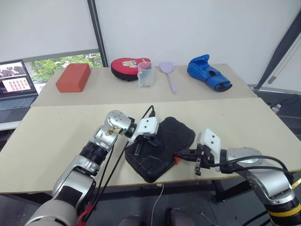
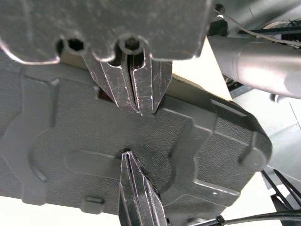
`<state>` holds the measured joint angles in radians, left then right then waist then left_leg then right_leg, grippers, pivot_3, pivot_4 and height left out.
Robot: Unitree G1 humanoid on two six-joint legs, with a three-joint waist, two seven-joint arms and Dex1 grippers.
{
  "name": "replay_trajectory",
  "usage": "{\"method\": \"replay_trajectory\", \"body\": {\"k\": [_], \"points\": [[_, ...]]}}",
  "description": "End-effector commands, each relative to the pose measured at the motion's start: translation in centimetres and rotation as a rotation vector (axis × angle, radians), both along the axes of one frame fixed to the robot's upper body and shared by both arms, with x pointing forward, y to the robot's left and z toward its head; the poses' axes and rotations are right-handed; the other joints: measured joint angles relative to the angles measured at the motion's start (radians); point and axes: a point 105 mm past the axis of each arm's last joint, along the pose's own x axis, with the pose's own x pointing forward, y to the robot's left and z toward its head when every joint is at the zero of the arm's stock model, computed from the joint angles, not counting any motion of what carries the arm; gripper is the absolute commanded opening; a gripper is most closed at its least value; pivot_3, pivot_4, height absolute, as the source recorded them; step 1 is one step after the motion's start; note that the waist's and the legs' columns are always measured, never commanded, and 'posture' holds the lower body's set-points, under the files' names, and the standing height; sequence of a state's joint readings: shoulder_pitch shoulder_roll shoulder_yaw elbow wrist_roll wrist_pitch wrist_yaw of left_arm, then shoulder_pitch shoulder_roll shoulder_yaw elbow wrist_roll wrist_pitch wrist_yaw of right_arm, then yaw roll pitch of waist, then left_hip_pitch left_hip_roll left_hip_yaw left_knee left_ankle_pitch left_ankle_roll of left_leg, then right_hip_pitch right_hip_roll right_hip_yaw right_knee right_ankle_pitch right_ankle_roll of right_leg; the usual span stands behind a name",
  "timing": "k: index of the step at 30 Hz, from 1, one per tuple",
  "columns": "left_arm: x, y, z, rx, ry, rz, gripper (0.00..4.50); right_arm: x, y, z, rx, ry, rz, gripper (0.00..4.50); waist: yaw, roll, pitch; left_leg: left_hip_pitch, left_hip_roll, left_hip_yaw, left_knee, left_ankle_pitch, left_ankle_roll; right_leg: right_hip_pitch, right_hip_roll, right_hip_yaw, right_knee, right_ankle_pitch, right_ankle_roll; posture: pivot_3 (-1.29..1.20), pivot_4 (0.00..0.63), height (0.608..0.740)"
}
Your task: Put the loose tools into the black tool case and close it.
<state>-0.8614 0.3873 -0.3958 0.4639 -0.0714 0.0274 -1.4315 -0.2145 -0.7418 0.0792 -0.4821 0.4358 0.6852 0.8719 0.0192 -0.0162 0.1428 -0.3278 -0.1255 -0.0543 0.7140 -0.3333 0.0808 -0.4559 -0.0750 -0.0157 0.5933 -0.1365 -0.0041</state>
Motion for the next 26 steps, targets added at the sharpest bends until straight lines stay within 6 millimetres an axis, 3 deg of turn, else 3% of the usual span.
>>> {"method": "replay_trajectory", "body": {"k": [1, 3, 6, 13, 16, 17, 26], "points": [[0.6, 2.5, -3.3, 0.109, 0.097, 0.119, 0.01, -0.6, -1.1, 2.7, 0.034, -0.044, 0.011, 0.0, 0.001, 0.0, 0.0, 0.0, 0.0, 0.0, 0.0, 0.0, 0.0, 0.0, 0.0, 0.0, 0.0, 0.0, 0.0, 0.0, 0.15, 0.74], [0.9, 3.0, -2.2, 0.058, 0.139, 0.165, 0.01, -1.0, -1.7, 3.3, 0.045, -0.033, 0.015, 0.0, -0.001, 0.0, 0.0, 0.0, 0.0, 0.0, 0.0, 0.0, 0.0, 0.0, 0.0, 0.0, 0.0, 0.0, 0.0, 0.0, 0.15, 0.74], [0.5, 7.8, 1.1, -0.02, 0.153, 0.265, 0.82, -1.0, -5.2, 5.1, 0.013, -0.017, 0.001, 0.93, -0.017, 0.0, 0.001, 0.0, 0.001, 0.0, -0.002, 0.0, 0.001, -0.002, 0.001, 0.0, 0.0, -0.002, 0.003, 0.0, 0.15, 0.74], [-4.5, 17.8, 7.0, -0.032, 0.233, 0.478, 3.37, -2.1, -10.4, 10.2, -0.04, 0.03, 0.074, 3.25, -0.032, 0.002, 0.008, -0.004, 0.004, 0.001, -0.005, 0.0, 0.001, -0.01, 0.005, 0.0, 0.001, -0.002, -0.007, 0.0, 0.15, 0.74], [-6.8, 20.6, 8.2, -0.019, 0.249, 0.576, 4.42, -2.1, -11.7, 11.6, -0.078, 0.014, 0.099, 4.23, -0.022, 0.004, 0.011, -0.009, 0.003, 0.0, -0.005, 0.0, 0.001, -0.015, 0.004, -0.001, 0.001, -0.002, -0.007, 0.0, 0.15, 0.74], [-7.4, 21.3, 8.3, -0.018, 0.247, 0.602, 4.5, -2.0, -12.0, 11.7, -0.094, 0.007, 0.107, 4.48, -0.022, 0.006, 0.012, -0.009, 0.003, 0.001, -0.005, 0.0, 0.002, -0.015, 0.004, -0.001, 0.0, -0.002, -0.007, 0.0, 0.15, 0.74], [-8.8, 22.4, 7.0, 0.001, 0.191, 0.683, 4.5, -1.6, -11.1, 10.8, -0.111, 0.021, 0.203, 4.48, -0.006, 0.007, 0.017, -0.01, 0.001, 0.001, -0.006, -0.005, -0.005, -0.014, -0.001, -0.004, 0.0, -0.003, -0.007, 0.0, 0.15, 0.74]]}}
